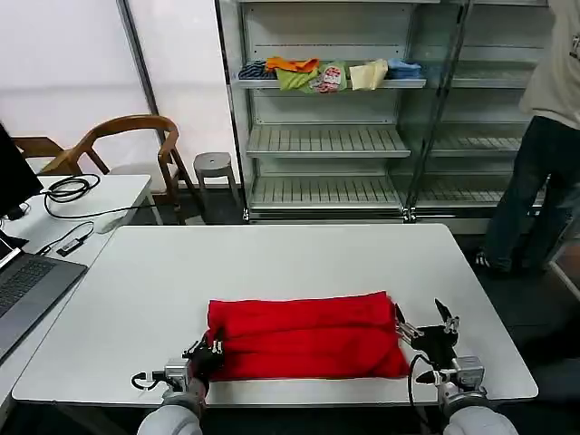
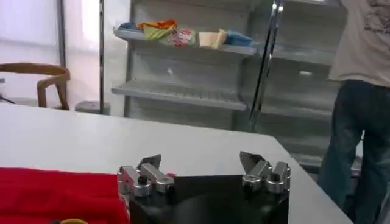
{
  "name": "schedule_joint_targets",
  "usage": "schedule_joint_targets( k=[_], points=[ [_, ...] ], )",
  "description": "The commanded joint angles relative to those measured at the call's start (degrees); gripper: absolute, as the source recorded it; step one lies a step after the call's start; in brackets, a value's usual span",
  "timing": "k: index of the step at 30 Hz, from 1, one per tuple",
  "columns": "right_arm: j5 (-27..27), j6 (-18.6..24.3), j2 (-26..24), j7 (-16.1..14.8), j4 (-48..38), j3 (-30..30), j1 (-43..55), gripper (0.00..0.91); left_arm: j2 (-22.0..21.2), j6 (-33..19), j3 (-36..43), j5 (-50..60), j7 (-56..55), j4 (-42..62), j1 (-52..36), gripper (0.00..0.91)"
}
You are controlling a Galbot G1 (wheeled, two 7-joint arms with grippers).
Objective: Fold and organize the clothes.
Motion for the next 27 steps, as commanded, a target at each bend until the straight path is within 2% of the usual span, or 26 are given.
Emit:
schedule_joint_targets(
  k=[1,5,12,22,27],
  points=[
    [0.0,0.0,0.0,0.0,0.4,0.3,0.0,0.907,0.7,0.3,-2.4,2.1,3.1,-1.7,0.4,0.01],
    [0.0,0.0,0.1,0.0,0.7,0.7,0.2,0.907,3.3,1.2,-7.9,2.8,6.7,-5.0,1.3,0.01],
    [0.0,0.0,0.3,0.0,0.8,0.4,0.9,0.907,8.5,2.9,-18.9,-0.2,12.0,-4.5,3.9,0.01],
    [-0.2,0.0,0.5,-0.2,1.0,0.1,1.2,0.907,12.5,3.0,-29.1,0.3,12.6,-2.2,5.3,0.0],
    [-0.2,0.2,1.0,-0.2,1.1,0.1,1.0,0.907,14.9,5.7,-32.9,-0.8,12.9,-4.7,6.2,0.01]
  ],
)
